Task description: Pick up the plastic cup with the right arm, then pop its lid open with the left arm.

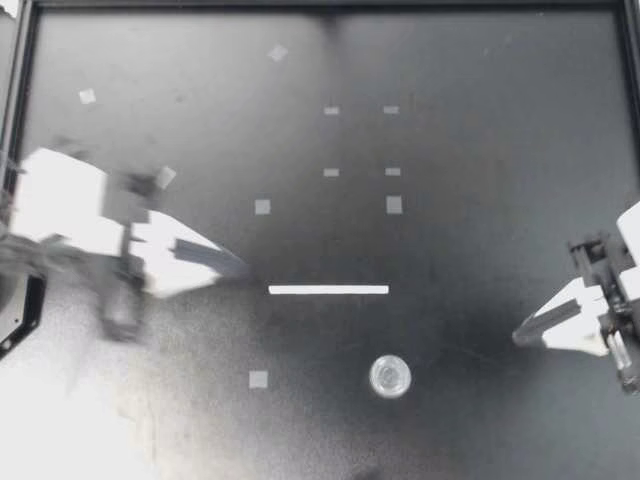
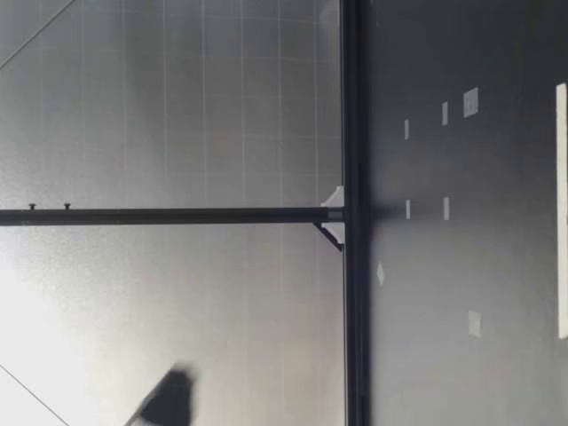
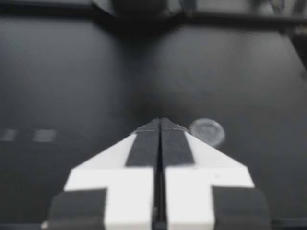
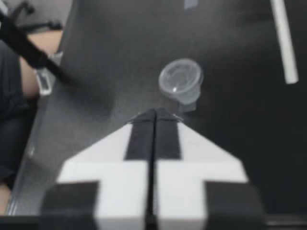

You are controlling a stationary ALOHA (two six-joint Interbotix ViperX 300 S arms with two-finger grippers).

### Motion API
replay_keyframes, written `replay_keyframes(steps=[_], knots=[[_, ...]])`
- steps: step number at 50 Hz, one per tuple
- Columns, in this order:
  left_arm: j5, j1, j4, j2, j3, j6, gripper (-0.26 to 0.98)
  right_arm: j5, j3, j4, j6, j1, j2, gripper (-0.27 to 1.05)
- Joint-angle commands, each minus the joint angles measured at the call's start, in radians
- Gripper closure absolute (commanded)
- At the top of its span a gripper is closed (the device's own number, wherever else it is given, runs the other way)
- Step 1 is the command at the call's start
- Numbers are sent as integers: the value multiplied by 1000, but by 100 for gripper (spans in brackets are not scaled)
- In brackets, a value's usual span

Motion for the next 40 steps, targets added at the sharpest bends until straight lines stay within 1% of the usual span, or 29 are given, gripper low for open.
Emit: replay_keyframes(steps=[1,7,11,12,20,24,31,36,40], knots=[[-38,-26,-2,107,-67,-5,75,-69,-20,-2,2,11,78,51],[-101,-58,-5,261,-140,-32,75,-166,-20,5,5,12,196,22],[-126,-69,-5,354,-189,-69,75,-222,-28,29,5,12,290,7],[-129,-71,-5,373,-199,-78,75,-233,-31,34,5,11,310,6],[-129,-94,-3,494,-285,-114,75,-345,-78,66,5,12,497,7],[-118,-110,-3,526,-319,-115,75,-391,-121,66,5,18,597,7],[-69,-129,-3,561,-356,-123,75,-456,-186,83,8,44,767,7],[-31,-144,-3,592,-388,-123,75,-509,-216,110,23,72,848,7],[-11,-147,-3,621,-417,-123,75,-540,-232,127,40,84,893,7]])
